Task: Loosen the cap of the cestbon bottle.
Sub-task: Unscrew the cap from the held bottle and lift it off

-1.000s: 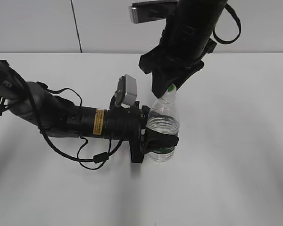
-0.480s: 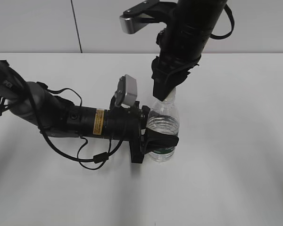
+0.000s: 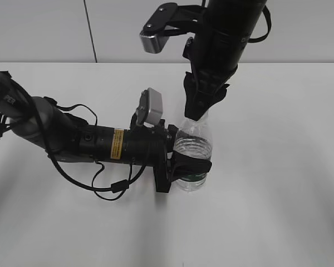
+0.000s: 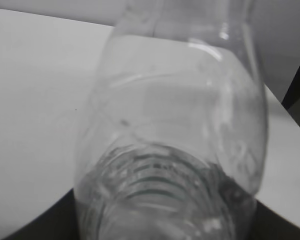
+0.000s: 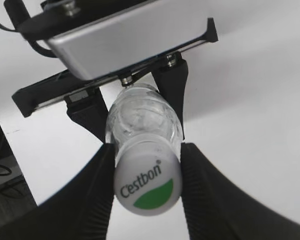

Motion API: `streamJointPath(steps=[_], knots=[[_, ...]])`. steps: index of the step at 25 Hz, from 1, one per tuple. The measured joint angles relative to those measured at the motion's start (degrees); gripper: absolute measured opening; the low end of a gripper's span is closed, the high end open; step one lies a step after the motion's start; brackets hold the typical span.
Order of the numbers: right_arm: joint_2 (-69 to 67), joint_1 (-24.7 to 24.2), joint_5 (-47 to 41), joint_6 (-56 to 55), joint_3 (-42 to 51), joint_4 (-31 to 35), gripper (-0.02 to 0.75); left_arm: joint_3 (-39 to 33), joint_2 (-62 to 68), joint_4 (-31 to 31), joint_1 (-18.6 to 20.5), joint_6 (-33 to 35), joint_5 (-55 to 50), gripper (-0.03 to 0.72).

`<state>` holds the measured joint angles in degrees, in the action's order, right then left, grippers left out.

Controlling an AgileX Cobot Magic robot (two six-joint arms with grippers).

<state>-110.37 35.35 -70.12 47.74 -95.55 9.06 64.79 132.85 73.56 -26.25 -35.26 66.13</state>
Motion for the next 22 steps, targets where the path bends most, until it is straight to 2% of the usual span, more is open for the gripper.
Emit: streamJointPath(steps=[7,22], knots=[[0.0,0.1,-0.1,9.5,0.0,-0.9,0.309,0.0,0.0,-0.1,-0.1,0.0,0.0,0.365],[0.8,0.2,-0.1,13.5,0.2,-1.4,0.309,0.3,0.0,0.0,-0.2,-0.1,-0.1,0.365]])
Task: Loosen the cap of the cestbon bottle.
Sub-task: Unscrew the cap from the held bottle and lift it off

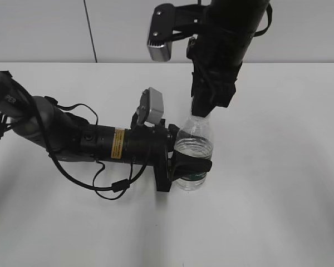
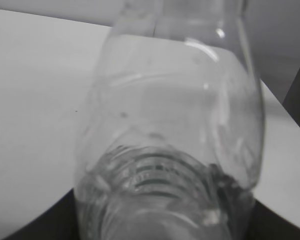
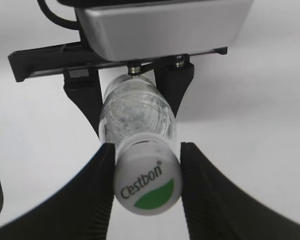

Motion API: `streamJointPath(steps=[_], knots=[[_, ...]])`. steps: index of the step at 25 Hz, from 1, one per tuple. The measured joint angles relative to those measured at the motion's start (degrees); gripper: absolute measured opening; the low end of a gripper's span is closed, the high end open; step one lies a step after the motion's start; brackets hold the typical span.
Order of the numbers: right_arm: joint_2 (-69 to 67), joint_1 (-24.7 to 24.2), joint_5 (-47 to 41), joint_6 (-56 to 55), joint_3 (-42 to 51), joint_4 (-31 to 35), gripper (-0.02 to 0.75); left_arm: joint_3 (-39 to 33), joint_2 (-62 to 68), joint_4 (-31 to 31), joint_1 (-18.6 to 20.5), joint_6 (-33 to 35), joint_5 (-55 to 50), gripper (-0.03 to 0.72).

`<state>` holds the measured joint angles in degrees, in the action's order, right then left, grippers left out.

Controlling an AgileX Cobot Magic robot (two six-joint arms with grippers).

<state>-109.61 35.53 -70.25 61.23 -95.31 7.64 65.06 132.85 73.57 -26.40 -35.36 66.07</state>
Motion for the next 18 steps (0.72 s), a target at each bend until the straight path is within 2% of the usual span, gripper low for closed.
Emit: streamJointPath(steps=[12,15,18], knots=[[3.9,-0.1,0.0,1.4,-0.2,-1.4,0.3,0.1,0.0,0.5,0.1,0.1,0.0,0.364],[4.8,-0.1,0.0,-2.1,-0.2,-2.1,0.3,0.1,0.0,0.5,0.1,0.1,0.0,0.364],[5.7,-0.2,0.0,-8.9,-0.2,-6.0,0.299,0.1,0.0,0.5,0.1,0.1,0.0,0.364]])
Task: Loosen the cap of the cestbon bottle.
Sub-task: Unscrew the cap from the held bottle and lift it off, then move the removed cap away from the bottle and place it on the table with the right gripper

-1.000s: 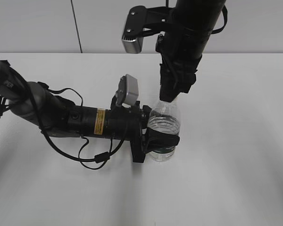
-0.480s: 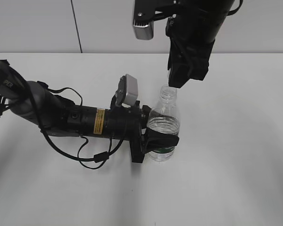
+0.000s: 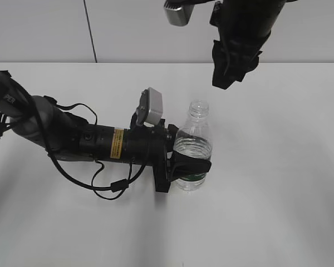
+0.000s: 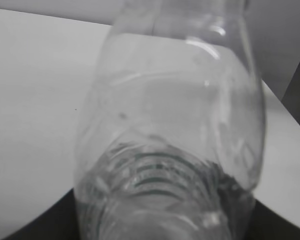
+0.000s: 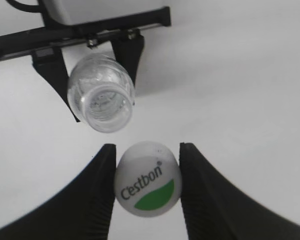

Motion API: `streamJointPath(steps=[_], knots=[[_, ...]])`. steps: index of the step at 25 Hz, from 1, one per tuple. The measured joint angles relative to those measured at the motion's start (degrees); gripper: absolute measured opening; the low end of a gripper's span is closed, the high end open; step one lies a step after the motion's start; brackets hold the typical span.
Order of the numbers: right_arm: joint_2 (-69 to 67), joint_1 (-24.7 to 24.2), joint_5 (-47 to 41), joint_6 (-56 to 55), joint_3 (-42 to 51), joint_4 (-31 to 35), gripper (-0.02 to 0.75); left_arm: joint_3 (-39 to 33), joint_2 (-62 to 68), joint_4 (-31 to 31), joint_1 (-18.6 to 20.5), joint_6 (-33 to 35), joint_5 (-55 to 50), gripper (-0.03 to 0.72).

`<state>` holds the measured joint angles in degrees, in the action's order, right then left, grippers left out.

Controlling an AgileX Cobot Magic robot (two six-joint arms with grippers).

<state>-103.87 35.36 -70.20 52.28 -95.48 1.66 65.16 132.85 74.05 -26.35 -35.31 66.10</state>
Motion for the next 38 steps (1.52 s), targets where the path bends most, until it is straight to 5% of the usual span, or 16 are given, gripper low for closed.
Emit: streamJointPath(steps=[6,12,20,28,38], knots=[[0.1,-3.0,0.0,-19.9,0.0,-7.6,0.299,0.0,0.0,0.0,0.0,0.0,0.0,0.364],[0.1,-14.1,0.0,-37.4,0.7,-2.7,0.299,0.0,0.0,0.1,0.0,0.0,0.0,0.364],[0.1,-25.7,3.2,-46.9,10.3,-1.7,0.299,0.0,0.0,0.1,0.1,0.0,0.1,0.364],[-2.6,-27.4,16.8,-48.1,22.5,1.8,0.299,0.0,0.0,0.0,0.1,0.0,0.1,0.364],[-10.7,-27.4,24.4,-48.1,23.9,3.7,0.299,0.0,0.0,0.0,0.1,0.0,0.1,0.364]])
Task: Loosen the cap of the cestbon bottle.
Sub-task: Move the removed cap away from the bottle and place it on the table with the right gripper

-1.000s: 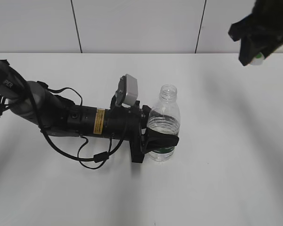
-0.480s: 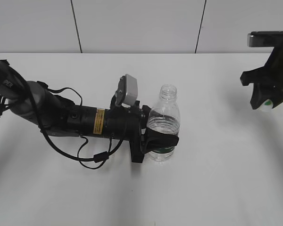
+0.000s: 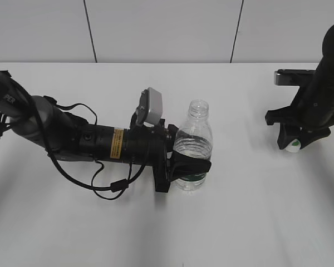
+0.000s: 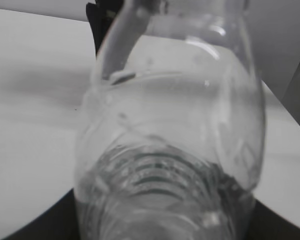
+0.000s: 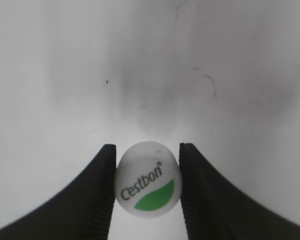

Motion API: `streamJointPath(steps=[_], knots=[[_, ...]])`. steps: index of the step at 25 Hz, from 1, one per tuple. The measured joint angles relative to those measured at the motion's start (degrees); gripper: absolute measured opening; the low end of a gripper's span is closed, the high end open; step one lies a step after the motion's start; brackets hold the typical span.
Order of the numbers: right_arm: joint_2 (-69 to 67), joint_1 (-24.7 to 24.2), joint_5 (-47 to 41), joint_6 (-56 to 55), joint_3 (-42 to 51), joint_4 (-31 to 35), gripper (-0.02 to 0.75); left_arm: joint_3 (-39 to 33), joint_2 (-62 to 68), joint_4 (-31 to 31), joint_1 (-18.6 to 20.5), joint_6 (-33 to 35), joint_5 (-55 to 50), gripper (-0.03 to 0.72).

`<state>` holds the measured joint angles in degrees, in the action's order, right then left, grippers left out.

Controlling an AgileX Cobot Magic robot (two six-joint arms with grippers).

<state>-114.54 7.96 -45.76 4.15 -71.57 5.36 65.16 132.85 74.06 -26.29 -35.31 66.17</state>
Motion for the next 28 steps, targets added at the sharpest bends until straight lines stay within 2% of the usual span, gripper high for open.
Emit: streamJointPath(steps=[17,24,28], knots=[[-4.0,0.0,2.5,-1.1,0.0,0.6,0.301,0.0,0.0,0.0,0.0,0.0,0.0,0.364],[-4.0,0.0,2.2,-1.3,0.0,1.6,0.45,0.0,0.0,0.0,0.0,0.0,0.0,0.364],[-3.8,0.0,0.3,-1.3,-0.5,2.0,0.471,0.0,0.0,0.0,0.0,0.0,0.0,0.364]])
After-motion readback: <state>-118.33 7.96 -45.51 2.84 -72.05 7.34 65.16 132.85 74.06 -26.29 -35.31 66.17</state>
